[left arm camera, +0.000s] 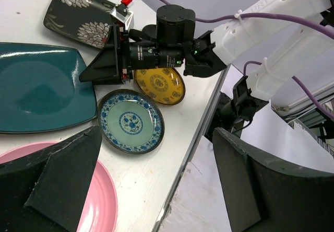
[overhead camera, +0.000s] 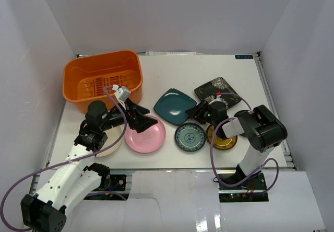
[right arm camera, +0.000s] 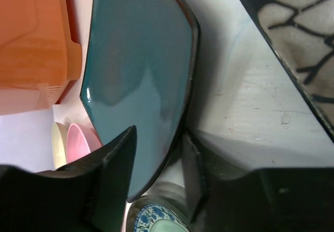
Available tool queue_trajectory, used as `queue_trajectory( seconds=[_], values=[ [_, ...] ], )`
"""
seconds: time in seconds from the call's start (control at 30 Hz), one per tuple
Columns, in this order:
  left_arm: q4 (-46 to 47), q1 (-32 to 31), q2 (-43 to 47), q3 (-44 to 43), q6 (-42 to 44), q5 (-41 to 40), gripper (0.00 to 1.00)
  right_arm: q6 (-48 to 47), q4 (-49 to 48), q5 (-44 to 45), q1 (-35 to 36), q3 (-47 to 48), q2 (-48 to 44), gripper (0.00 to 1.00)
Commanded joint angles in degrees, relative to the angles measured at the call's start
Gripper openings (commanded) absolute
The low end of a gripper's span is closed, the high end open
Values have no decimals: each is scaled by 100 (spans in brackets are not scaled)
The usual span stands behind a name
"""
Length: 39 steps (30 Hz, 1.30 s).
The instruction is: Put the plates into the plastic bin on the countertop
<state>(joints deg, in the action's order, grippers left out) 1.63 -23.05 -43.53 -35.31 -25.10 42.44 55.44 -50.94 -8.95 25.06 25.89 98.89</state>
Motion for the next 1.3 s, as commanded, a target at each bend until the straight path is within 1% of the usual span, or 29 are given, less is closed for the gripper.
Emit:
queue_trajectory(
  seconds=[0.0, 0.03, 0.07, 0.1, 0.13, 0.2, 0.23, 0.27, 0.33, 0.37, 0.47, 0.53, 0.63, 0.7, 0.8, 0.9, 0.93, 1.1, 1.2, 1.27],
  values=[
    [-40, 28, -24, -187, 32, -165, 98, 423, -504, 78, 43, 57, 280, 44],
    [-48, 28, -33, -187, 32, -244, 98, 459, -583, 104, 43, 30, 288, 41],
    [-75, 37, -50, -187, 32, -297, 98, 511, -741, 121, 43, 4, 254, 31],
    [-92, 37, -94, -195, 32, -332, 98, 529, -829, 130, 52, -31, 219, 27],
    [-101, 37, -112, -204, 23, -358, 98, 521, -908, 183, 43, -84, 175, 25],
    [-128, 46, -191, -222, 32, -438, 98, 503, -988, 183, 43, -84, 8, 10],
    [-128, 46, -217, -222, 40, -473, 98, 503, -1032, 166, 43, -75, -62, 8],
    [-128, 55, -244, -231, 49, -586, 98, 494, -1084, 174, 34, -84, -263, 8],
    [-443, 46, -393, -309, 75, -701, 98, 450, -1164, 209, 43, -75, -493, 8],
    [-505, 55, -454, -353, 93, -789, 98, 424, -1155, 209, 17, -67, -763, 8],
    [-611, 46, -648, -398, -108, -1052, 97, 397, -1155, 140, -97, -145, -1380, 8],
    [-734, 55, -840, -502, -179, -1333, 92, 450, -1155, -71, -203, -233, -1696, 8],
    [-918, 46, -1017, -617, -337, -1694, 89, 634, -1103, -458, -449, -418, -2337, 8],
    [-919, 46, -1236, -644, -556, -1904, 89, 749, -1103, -738, -616, -541, -2523, 8],
    [-665, 46, -1640, -591, -863, -1888, 89, 968, -1085, -1037, -800, -629, -2778, 8],
    [-269, 46, -2070, -582, -979, -1774, 89, 1118, -1068, -1362, -941, -690, -3024, 8],
    [1, 46, -2168, -608, -979, -1687, 90, 1135, -1067, -1451, -968, -699, -3138, 8],
    [601, 46, -3019, -819, -1093, -1282, 91, 1338, -1067, -1907, -994, -761, -3341, 8],
    [900, 46, -3328, -890, -1172, -1211, 90, 1417, -1094, -2101, -1003, -796, -3455, 8],
    [1198, 46, -3557, -881, -1260, -1046, 86, 1452, -1085, -2198, -1003, -813, -3508, 8]
  ],
)
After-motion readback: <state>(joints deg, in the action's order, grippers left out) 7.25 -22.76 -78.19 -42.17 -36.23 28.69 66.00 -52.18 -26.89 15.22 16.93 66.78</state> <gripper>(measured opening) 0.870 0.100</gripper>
